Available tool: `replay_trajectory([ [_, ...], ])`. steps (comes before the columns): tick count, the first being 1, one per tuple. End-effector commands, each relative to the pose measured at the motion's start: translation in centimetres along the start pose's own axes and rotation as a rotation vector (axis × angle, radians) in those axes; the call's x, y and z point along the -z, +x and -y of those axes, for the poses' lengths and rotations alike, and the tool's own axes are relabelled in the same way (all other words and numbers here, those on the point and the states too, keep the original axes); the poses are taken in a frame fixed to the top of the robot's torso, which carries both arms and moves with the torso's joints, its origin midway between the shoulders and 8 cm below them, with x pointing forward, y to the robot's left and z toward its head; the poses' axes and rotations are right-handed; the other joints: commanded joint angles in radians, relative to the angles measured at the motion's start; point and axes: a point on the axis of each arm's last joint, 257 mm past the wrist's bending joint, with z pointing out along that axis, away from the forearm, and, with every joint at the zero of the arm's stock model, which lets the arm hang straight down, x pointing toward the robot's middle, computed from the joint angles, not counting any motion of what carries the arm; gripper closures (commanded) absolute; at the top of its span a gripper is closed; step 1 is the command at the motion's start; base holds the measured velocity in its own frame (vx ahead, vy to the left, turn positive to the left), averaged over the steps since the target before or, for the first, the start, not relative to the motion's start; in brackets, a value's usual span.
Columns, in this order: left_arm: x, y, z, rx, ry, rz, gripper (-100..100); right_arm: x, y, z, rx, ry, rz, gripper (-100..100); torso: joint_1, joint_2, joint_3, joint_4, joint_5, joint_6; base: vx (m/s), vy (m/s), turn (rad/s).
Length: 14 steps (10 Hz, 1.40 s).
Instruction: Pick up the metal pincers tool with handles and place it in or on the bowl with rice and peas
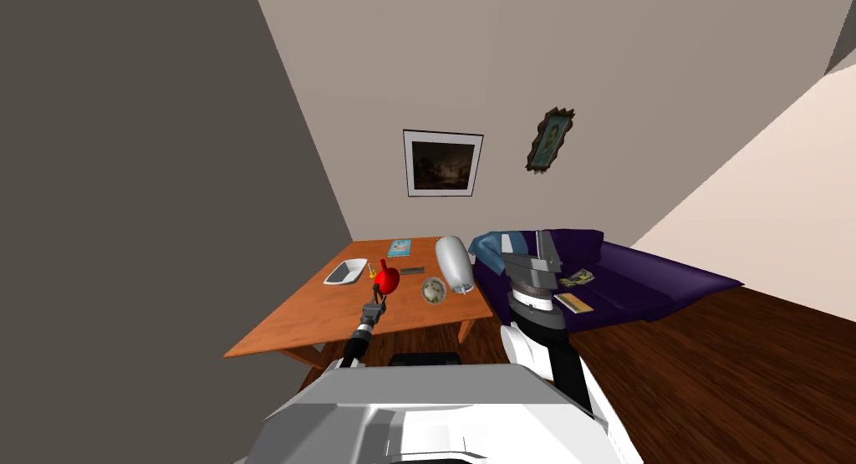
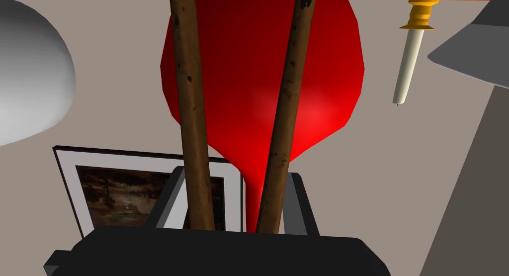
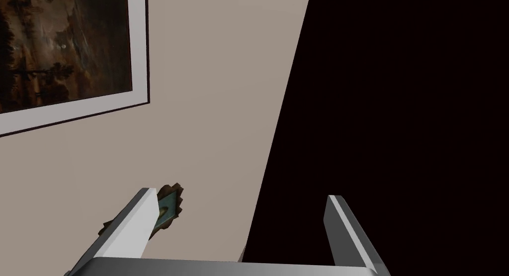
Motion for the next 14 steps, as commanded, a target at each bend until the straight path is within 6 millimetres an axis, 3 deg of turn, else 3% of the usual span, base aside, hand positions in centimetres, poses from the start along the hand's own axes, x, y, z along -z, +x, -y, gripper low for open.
replay_trajectory([
  [1, -0.3, 0.0, -0.7, 0.002, -0.022, -0.003, 100, 0.0, 0.0, 0.0, 0.000, 0.000, 0.000, 0, 0.000, 0.000, 0.000, 0.000, 0.000, 0.000, -0.099, 0.013, -0.137],
  [3, -1.6, -0.2, -2.3, -0.004, -0.069, -0.008, 100, 0.0, 0.0, 0.0, 0.000, 0.000, 0.000, 0, -0.002, 0.000, 0.000, 0.000, 0.000, 0.000, -0.132, -0.005, -0.224],
  [5, -1.5, -0.3, -2.4, 0.002, -0.070, -0.005, 100, 0.0, 0.0, 0.0, 0.000, 0.000, 0.000, 0, -0.002, 0.000, 0.000, 0.000, 0.000, -0.001, -0.074, -0.001, -0.057],
  [6, -1.5, -0.3, -2.4, 0.001, -0.071, -0.004, 0, 0.0, 0.0, 0.0, 0.000, 0.000, 0.000, 0, -0.002, -0.003, -0.002, -0.001, 0.000, -0.001, -0.009, 0.000, 0.002],
  [7, -0.8, 0.5, -3.4, 0.027, -0.095, -0.024, 100, 0.0, 0.0, 0.0, 0.000, 0.000, 0.000, 0, -0.001, -0.006, -0.003, -0.001, 0.000, -0.001, -0.130, -0.087, 0.065],
  [10, -0.4, 0.9, -4.5, 0.058, -0.121, -0.034, 100, 0.0, 0.0, 0.0, 0.000, 0.000, 0.000, 0, -0.006, 0.004, 0.000, -0.003, 0.001, -0.003, -0.158, -0.089, 0.038],
  [14, 0.0, 1.5, -7.4, 0.140, -0.187, -0.047, 100, 0.0, 0.0, 0.0, 0.000, 0.000, 0.000, 0, -0.008, 0.010, 0.001, -0.007, 0.005, -0.006, -0.202, -0.175, 0.047],
])
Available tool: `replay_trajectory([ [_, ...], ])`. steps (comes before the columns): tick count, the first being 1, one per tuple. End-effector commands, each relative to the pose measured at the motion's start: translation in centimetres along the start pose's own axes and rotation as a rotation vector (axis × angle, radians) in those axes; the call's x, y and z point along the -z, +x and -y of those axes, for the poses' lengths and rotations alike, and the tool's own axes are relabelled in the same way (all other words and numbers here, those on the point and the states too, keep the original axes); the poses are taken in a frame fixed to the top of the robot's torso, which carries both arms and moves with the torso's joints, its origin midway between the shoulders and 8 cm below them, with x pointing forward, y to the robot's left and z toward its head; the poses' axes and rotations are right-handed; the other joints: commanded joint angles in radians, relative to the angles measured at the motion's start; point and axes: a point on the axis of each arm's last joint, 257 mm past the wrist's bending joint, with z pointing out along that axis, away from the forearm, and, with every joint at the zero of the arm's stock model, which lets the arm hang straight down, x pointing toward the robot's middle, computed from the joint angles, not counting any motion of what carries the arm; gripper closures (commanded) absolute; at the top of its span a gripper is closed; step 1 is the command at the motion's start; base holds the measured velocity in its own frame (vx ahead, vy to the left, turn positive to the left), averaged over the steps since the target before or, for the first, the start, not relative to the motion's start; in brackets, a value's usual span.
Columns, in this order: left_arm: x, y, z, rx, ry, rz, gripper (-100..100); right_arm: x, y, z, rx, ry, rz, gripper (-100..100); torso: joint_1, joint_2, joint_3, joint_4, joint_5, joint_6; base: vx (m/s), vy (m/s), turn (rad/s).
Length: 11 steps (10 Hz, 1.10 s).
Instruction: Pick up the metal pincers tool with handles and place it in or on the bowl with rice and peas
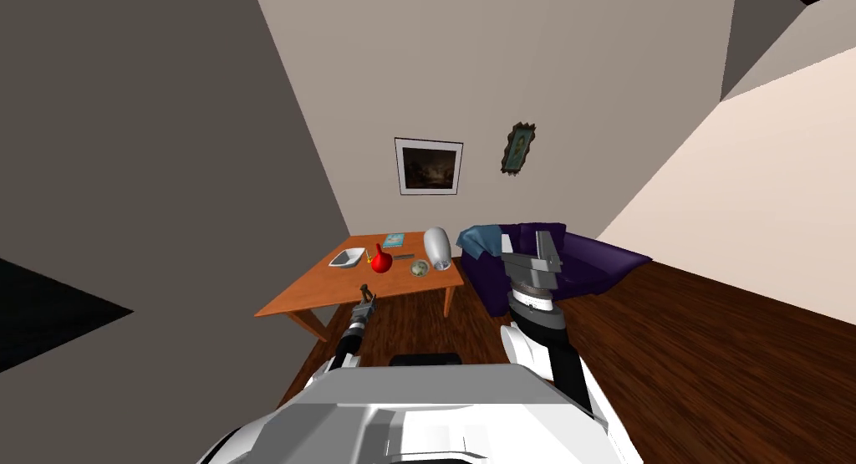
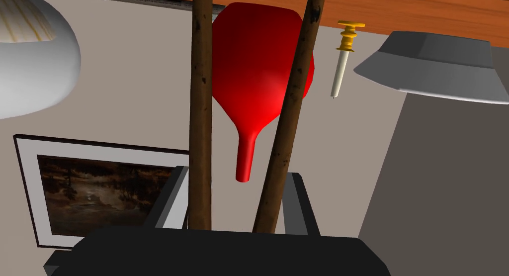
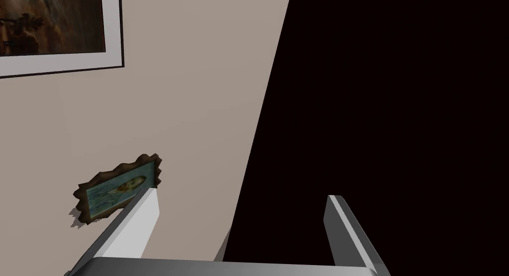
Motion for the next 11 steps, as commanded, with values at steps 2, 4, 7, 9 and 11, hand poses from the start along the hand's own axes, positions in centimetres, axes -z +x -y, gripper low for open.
replay_trajectory([
  [2, 0.0, -0.1, -1.9, 0.067, -0.045, -0.006, 100, 0.0, 0.0, 0.0, 0.000, 0.000, 0.000, 0, 0.000, -0.005, -0.002, 0.000, 0.000, 0.001, -0.147, -0.181, 0.030],
  [4, -0.1, -0.1, -2.6, 0.091, -0.061, -0.007, 100, 0.0, 0.0, 0.0, 0.000, 0.000, 0.000, 0, -0.002, -0.001, -0.001, 0.000, 0.000, 0.000, -0.184, -0.200, 0.032],
  [7, -0.5, -0.7, -3.2, 0.114, -0.073, 0.005, 100, 0.0, 0.0, 0.0, 0.000, 0.000, 0.000, 0, 0.001, -0.005, -0.002, 0.000, 0.000, 0.001, -0.117, -0.123, 0.020],
  [9, -0.6, -0.4, -4.4, 0.162, -0.104, -0.006, 100, 0.0, 0.0, 0.0, 0.000, 0.000, 0.000, 0, 0.007, -0.010, -0.006, -0.001, 0.001, 0.001, -0.091, -0.099, 0.017],
  [11, -0.8, -0.6, -4.9, 0.183, -0.115, -0.005, 100, 0.0, 0.0, 0.0, 0.000, 0.000, 0.000, 0, -0.002, -0.004, -0.002, -0.001, 0.001, 0.000, -0.161, -0.202, 0.034],
])
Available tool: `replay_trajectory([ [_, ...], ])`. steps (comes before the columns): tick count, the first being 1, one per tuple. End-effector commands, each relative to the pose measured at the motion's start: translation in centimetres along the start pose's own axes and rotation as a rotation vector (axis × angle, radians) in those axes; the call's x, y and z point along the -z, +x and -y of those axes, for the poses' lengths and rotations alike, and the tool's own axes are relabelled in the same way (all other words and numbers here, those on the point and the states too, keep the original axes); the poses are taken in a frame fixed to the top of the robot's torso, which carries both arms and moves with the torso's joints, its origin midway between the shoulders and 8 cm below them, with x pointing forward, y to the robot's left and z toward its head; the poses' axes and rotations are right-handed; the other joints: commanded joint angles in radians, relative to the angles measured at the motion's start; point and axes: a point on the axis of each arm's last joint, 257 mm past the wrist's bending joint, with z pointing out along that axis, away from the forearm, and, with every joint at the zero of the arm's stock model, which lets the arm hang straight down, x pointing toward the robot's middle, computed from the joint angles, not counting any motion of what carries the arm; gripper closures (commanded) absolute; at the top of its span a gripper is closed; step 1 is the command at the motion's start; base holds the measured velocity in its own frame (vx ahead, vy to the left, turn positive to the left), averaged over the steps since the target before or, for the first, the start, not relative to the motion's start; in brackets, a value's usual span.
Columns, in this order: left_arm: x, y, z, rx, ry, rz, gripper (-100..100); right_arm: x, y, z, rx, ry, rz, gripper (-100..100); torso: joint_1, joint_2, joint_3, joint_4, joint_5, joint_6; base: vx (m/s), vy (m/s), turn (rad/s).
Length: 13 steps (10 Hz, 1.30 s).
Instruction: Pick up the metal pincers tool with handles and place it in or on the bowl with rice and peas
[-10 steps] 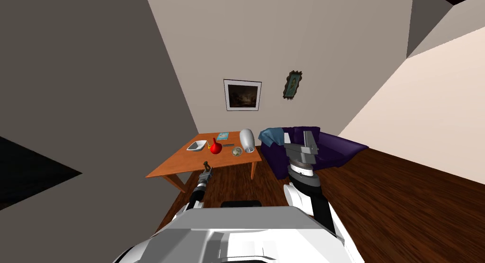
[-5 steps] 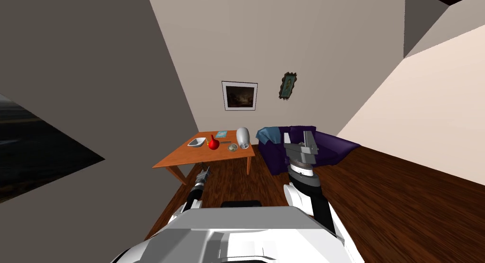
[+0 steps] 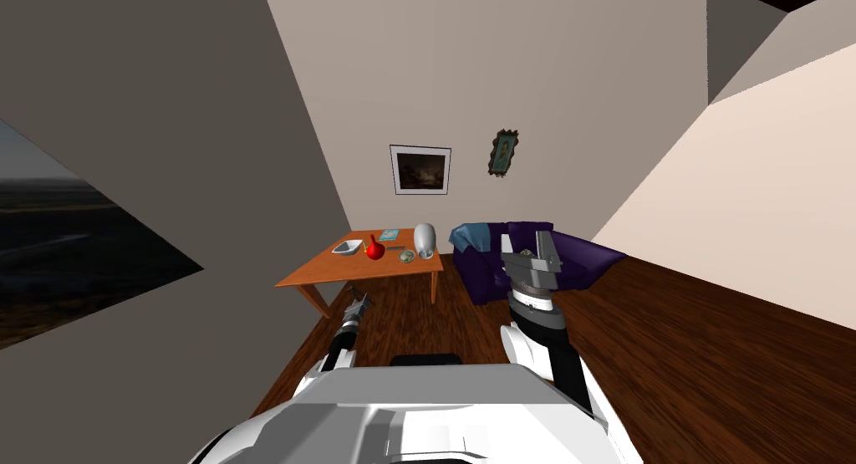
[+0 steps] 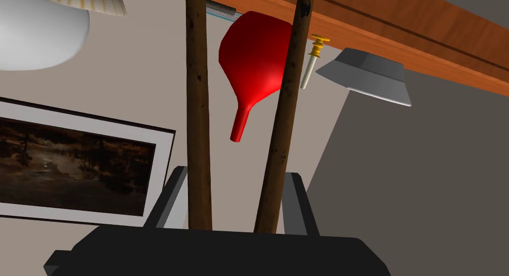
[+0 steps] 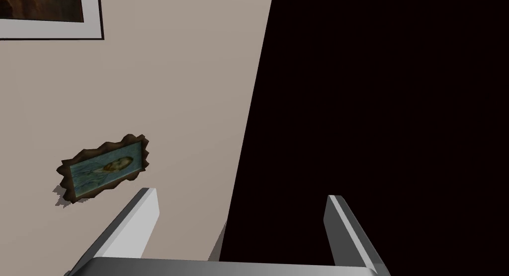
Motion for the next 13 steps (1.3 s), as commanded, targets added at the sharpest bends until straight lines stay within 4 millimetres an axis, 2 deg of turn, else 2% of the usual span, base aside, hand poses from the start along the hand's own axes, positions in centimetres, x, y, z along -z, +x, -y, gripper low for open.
replay_trajectory([
  [1, -0.1, 0.0, -0.1, 0.005, -0.002, 0.000, 100, 0.0, 0.0, 0.0, 0.000, 0.000, 0.000, 0, 0.000, 0.000, 0.000, 0.000, 0.000, 0.000, -0.055, -0.072, 0.001],
  [3, -1.0, -0.8, -0.9, 0.055, -0.025, 0.007, 100, 0.0, 0.0, 0.0, 0.000, 0.000, 0.000, 0, 0.008, -0.006, -0.003, -0.001, 0.001, 0.000, -0.118, -0.139, 0.019],
  [4, -1.0, -0.8, -0.9, 0.055, -0.025, 0.007, 100, 0.0, 0.0, 0.0, 0.000, 0.000, 0.000, 0, 0.000, -0.001, -0.001, -0.001, 0.000, 0.000, -0.151, -0.191, 0.041],
  [6, -1.0, -0.8, -0.9, 0.055, -0.025, 0.007, 100, 0.0, 0.0, 0.0, 0.000, 0.000, 0.000, 0, 0.005, -0.004, -0.002, 0.000, 0.000, 0.001, -0.038, -0.050, -0.001],
  [7, -2.1, -1.6, -0.6, 0.081, -0.027, 0.014, 100, 0.0, 0.0, 0.0, 0.000, 0.000, 0.000, 0, 0.009, -0.008, -0.004, -0.001, 0.000, 0.001, -0.077, -0.148, 0.025],
  [9, -2.6, -1.9, -0.3, 0.084, -0.024, 0.016, 100, 0.0, 0.0, 0.0, 0.000, 0.000, 0.000, 0, -0.001, -0.004, -0.002, -0.001, -0.001, 0.002, -0.095, -0.165, 0.019],
  [11, -5.0, -3.6, 2.1, 0.071, 0.012, 0.032, 100, 0.0, 0.0, 0.0, 0.000, 0.000, 0.000, 0, 0.002, -0.009, -0.005, -0.001, -0.002, 0.004, 0.019, -0.105, -0.007],
  [13, -4.8, -3.2, 2.0, 0.072, 0.007, 0.021, 100, 0.0, 0.0, 0.0, 0.000, 0.000, 0.000, 0, 0.004, -0.017, -0.009, -0.003, -0.002, 0.004, 0.079, -0.039, -0.016],
])
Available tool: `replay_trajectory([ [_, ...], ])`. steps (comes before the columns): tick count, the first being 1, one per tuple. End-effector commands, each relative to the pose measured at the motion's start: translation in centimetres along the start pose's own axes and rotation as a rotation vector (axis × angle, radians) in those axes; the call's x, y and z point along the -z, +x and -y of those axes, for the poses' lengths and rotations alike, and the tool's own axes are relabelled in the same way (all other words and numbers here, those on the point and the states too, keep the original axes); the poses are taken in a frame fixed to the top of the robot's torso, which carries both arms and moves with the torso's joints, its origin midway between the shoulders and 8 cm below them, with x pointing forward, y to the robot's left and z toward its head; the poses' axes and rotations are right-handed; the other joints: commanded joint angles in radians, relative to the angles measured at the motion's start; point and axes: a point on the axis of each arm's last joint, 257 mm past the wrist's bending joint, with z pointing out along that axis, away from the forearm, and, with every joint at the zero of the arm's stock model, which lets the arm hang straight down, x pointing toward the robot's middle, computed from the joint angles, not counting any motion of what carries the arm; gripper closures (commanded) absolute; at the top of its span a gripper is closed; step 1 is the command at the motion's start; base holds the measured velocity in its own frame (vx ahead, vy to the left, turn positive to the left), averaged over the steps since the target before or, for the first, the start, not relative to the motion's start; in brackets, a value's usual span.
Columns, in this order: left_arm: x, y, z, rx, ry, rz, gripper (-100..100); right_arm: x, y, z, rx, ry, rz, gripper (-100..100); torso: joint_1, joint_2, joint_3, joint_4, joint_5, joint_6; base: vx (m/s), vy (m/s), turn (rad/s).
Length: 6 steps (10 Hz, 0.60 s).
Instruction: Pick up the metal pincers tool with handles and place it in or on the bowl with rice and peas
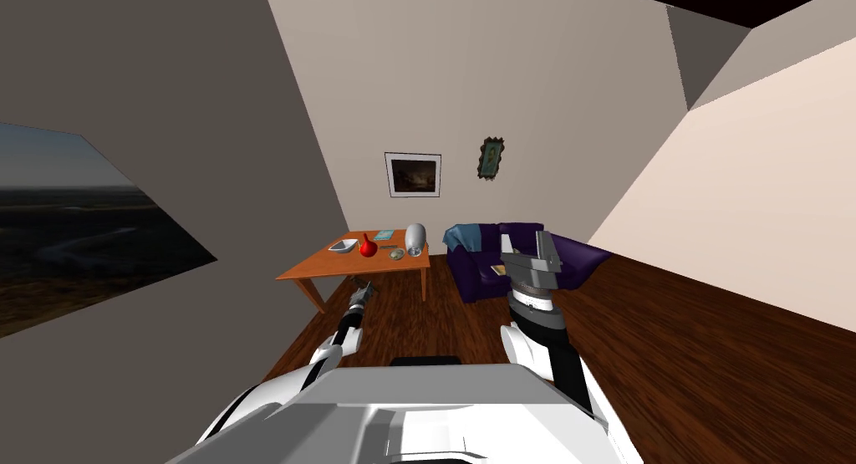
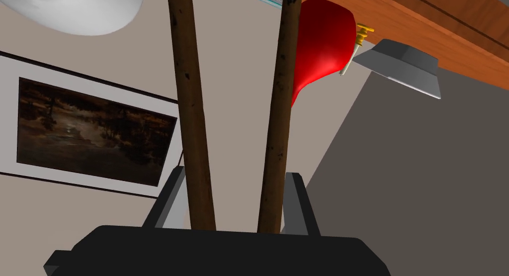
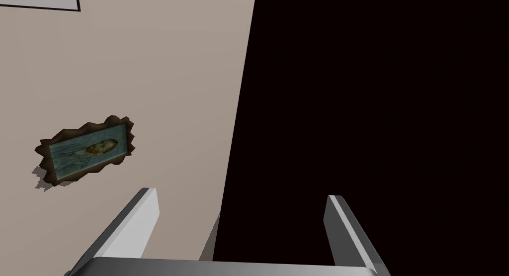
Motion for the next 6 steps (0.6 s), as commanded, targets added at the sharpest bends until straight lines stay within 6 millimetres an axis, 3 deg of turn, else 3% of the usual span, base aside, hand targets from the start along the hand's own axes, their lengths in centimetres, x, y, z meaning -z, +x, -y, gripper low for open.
replay_trajectory([
  [1, -0.2, -0.3, 0.0, -0.004, 0.001, 0.002, 100, 0.0, 0.0, 0.0, 0.000, 0.000, 0.000, 0, 0.000, 0.000, 0.000, 0.000, 0.000, 0.000, 0.024, 0.007, 0.003],
  [3, -0.9, -0.8, 0.9, -0.012, 0.014, 0.008, 100, 0.0, 0.0, 0.0, 0.000, 0.000, 0.000, 0, 0.003, 0.004, 0.002, 0.001, 0.000, -0.001, 0.015, 0.005, 0.001],
  [6, -3.2, -2.6, 3.9, -0.045, 0.057, 0.032, 100, 0.0, 0.0, 0.0, 0.000, 0.000, 0.000, 0, 0.000, -0.005, -0.002, 0.000, -0.001, 0.002, 0.140, -0.005, -0.024],
])
